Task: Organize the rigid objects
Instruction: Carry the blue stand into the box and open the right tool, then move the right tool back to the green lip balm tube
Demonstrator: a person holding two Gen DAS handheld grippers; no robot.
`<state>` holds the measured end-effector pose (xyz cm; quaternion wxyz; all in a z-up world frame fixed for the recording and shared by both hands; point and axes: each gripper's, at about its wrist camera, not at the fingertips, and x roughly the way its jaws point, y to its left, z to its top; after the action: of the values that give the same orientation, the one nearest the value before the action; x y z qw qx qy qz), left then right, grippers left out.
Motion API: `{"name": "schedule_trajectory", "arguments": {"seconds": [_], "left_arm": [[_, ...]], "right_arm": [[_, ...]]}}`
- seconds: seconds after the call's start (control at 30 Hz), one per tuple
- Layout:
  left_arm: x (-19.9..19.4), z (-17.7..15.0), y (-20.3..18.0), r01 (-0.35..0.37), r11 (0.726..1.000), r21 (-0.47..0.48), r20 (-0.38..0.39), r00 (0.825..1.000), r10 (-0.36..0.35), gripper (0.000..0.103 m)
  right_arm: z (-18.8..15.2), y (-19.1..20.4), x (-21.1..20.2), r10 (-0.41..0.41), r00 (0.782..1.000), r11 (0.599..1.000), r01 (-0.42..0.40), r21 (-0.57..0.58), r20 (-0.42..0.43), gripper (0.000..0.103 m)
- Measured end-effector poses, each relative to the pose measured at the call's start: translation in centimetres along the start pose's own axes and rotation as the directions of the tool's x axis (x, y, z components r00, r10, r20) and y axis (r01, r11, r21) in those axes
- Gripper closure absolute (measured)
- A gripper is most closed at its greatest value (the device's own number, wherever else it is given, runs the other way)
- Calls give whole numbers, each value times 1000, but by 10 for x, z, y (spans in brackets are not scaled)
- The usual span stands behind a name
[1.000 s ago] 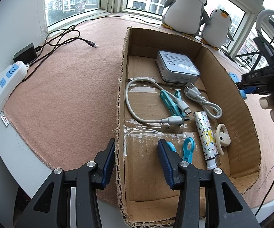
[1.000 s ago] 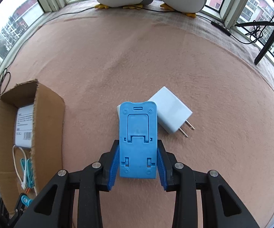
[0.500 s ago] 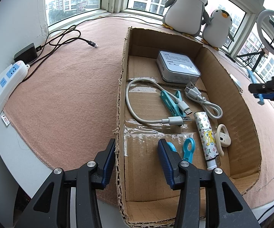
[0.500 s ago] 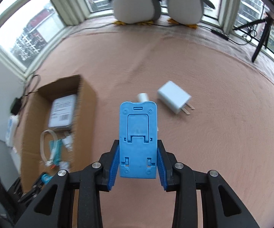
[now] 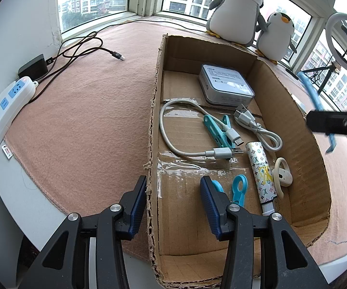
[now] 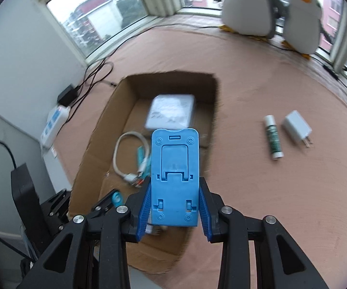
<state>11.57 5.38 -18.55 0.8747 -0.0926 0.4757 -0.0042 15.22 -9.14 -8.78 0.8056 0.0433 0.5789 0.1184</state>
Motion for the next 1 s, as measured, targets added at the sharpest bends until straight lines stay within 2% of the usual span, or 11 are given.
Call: {"name": "schedule_trajectory", "arguments": {"seconds": [0.27, 0.53, 0.7, 0.8, 1.0], "left_arm": [[0, 0, 0, 0, 1000, 0, 0, 1000, 0, 54], [0, 0, 0, 0, 1000, 0, 0, 1000, 0, 54], [0, 0, 0, 0, 1000, 0, 0, 1000, 0, 54], [0, 0, 0, 0, 1000, 0, 1, 1000, 0, 54], [0, 0, 0, 0, 1000, -1, 1, 1000, 0, 54]], "right_arm": [[-6, 19, 24, -11, 999, 999, 9, -44, -52, 70], [-6, 20, 40, -19, 996, 999, 15, -47, -81, 70], [-6, 21, 44, -24, 996, 999, 20, -46, -88, 70], [-5, 21, 44, -20, 996, 999, 16, -45, -86, 63], [-5, 20, 38, -9, 997, 999, 6, -34, -72, 63]]}}
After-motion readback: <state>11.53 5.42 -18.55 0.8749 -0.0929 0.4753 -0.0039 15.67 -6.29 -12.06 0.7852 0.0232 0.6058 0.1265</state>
